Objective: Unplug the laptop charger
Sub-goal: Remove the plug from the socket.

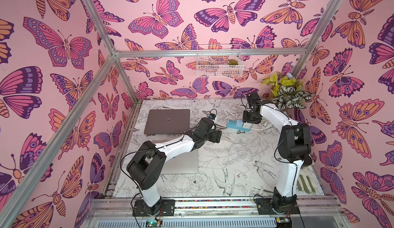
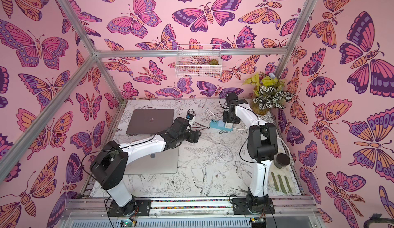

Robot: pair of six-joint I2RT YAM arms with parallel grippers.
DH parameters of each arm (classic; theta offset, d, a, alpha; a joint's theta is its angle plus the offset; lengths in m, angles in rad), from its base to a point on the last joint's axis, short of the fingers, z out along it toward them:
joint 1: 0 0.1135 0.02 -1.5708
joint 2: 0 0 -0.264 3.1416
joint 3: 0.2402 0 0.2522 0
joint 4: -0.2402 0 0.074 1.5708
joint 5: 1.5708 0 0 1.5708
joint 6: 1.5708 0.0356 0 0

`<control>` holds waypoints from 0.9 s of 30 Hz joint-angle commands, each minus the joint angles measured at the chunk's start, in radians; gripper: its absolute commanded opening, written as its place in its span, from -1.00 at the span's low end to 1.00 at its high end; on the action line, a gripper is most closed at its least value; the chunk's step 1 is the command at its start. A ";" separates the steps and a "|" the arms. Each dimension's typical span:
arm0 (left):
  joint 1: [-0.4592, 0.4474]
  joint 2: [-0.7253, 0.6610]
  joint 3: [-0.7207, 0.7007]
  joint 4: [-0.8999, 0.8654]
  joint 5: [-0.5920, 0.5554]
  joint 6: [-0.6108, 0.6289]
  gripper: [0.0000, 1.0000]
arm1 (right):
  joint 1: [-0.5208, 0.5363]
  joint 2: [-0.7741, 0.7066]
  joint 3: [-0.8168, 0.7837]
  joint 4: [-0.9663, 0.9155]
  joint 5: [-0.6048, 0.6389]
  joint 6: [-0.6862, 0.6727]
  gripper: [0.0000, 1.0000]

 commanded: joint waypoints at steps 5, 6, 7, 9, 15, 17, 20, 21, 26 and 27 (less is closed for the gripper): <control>0.010 0.030 0.037 0.004 0.008 0.014 0.71 | -0.005 0.005 0.002 -0.035 -0.007 -0.011 -0.06; 0.010 0.030 0.039 0.003 0.009 0.014 0.71 | -0.005 0.008 0.005 -0.037 -0.011 -0.013 -0.08; 0.009 0.028 0.039 0.003 0.007 0.016 0.71 | -0.004 0.011 0.009 -0.036 -0.014 -0.013 -0.14; 0.009 0.028 0.037 0.003 0.004 0.015 0.71 | -0.004 0.002 0.011 -0.037 -0.013 -0.011 -0.24; 0.013 0.036 0.036 0.000 0.004 0.016 0.72 | -0.005 -0.023 0.077 -0.094 0.023 -0.031 -0.29; 0.014 0.035 0.033 0.000 0.002 0.016 0.72 | -0.005 -0.019 0.110 -0.123 0.022 -0.037 -0.28; 0.014 0.035 0.033 -0.003 -0.001 0.020 0.72 | -0.006 -0.011 0.149 -0.149 0.010 -0.036 -0.28; 0.014 0.034 0.031 -0.003 -0.003 0.019 0.72 | -0.006 -0.004 0.166 -0.161 0.016 -0.037 -0.28; 0.021 0.004 0.014 -0.007 -0.002 0.004 0.71 | -0.005 -0.037 0.184 -0.211 -0.005 -0.041 -0.31; 0.029 -0.009 0.006 -0.007 0.006 -0.008 0.71 | -0.004 -0.075 0.152 -0.195 -0.030 -0.035 -0.31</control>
